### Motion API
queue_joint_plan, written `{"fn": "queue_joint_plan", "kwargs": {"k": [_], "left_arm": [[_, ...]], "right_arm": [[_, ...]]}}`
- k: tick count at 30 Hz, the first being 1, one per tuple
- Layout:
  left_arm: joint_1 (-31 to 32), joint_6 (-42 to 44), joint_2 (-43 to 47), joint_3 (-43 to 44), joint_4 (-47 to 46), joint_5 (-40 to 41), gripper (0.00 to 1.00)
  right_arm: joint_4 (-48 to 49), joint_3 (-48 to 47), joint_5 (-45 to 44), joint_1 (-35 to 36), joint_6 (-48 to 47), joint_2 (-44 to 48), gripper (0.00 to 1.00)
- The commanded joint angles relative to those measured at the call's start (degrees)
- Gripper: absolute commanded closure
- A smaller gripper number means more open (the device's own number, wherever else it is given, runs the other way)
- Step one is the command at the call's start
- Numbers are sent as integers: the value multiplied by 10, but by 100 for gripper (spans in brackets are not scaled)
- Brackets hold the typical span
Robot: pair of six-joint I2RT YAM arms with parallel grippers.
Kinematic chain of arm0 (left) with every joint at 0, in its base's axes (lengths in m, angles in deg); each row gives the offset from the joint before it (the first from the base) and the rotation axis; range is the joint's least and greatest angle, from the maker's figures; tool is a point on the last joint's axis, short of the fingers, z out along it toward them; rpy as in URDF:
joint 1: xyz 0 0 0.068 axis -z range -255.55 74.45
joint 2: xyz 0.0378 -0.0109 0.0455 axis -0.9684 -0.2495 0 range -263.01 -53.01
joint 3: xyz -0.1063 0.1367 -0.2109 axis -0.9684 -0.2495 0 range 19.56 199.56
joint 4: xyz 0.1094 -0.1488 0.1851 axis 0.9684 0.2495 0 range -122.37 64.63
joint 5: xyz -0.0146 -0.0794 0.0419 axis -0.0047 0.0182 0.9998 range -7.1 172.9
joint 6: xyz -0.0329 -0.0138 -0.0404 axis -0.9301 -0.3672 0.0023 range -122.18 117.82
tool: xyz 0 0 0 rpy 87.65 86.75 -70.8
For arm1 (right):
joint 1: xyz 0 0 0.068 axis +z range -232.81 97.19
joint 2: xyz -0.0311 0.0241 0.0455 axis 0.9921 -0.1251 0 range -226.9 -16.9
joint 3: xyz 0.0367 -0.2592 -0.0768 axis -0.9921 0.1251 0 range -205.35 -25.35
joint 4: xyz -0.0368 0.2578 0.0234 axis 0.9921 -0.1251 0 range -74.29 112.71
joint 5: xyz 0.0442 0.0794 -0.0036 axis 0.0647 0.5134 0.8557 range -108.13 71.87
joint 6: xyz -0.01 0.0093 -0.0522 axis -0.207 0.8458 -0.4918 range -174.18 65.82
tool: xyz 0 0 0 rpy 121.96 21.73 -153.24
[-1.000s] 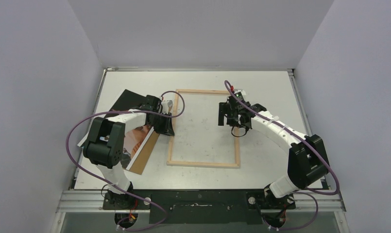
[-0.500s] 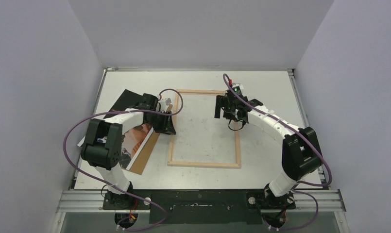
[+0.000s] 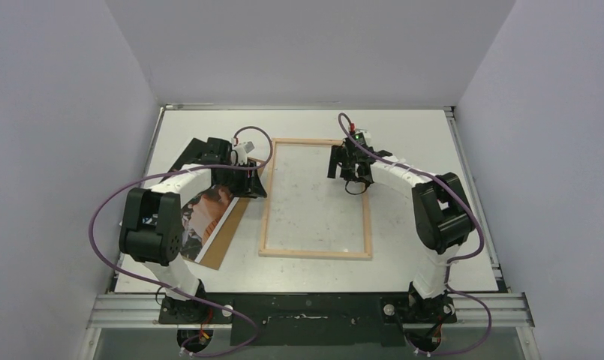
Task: Put the photo into the frame
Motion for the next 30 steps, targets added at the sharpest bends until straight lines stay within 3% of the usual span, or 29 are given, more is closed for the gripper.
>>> {"fn": "queue_joint_plan", "kwargs": {"k": [1, 30], "left_arm": [[-17, 14, 8, 17, 8, -10, 58], [-48, 58, 32, 49, 63, -3, 57]], "right_arm": [[32, -13, -3, -7, 7, -2, 3], [14, 15, 25, -30, -2, -16, 4]]}}
